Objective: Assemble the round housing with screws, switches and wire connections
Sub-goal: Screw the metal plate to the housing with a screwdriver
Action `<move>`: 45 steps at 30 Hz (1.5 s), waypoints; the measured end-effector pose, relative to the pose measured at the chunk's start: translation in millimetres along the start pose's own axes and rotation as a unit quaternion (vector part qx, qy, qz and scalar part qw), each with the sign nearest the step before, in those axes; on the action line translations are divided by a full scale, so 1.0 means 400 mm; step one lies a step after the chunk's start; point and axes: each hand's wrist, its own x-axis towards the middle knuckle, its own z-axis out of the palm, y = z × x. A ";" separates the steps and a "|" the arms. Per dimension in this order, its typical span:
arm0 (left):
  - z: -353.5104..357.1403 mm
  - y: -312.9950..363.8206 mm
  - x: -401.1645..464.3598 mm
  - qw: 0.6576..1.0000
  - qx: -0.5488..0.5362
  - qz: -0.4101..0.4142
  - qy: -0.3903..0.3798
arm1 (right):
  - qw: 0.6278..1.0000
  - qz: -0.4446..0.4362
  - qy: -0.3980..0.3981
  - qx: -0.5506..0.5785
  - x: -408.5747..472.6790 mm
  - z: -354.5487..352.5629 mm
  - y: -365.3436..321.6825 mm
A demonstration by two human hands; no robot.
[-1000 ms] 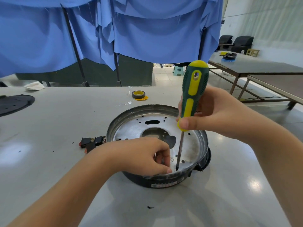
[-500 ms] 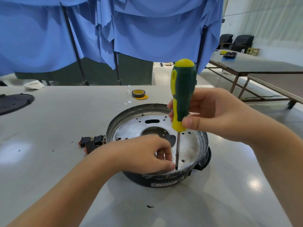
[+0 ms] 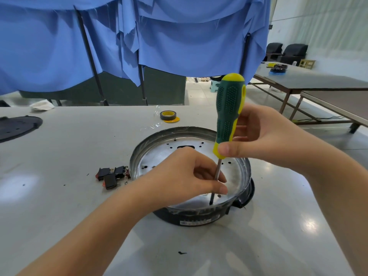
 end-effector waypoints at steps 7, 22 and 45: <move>0.021 -0.010 -0.003 0.993 -0.118 -0.018 0.005 | 0.988 -0.005 -0.068 0.140 0.002 -0.005 0.018; 0.026 -0.009 -0.007 0.989 -0.137 -0.034 -0.039 | 0.995 0.003 -0.033 0.099 0.007 -0.008 0.018; 0.018 -0.017 -0.004 0.991 -0.119 -0.018 -0.060 | 0.990 0.061 0.120 0.033 0.025 0.013 0.019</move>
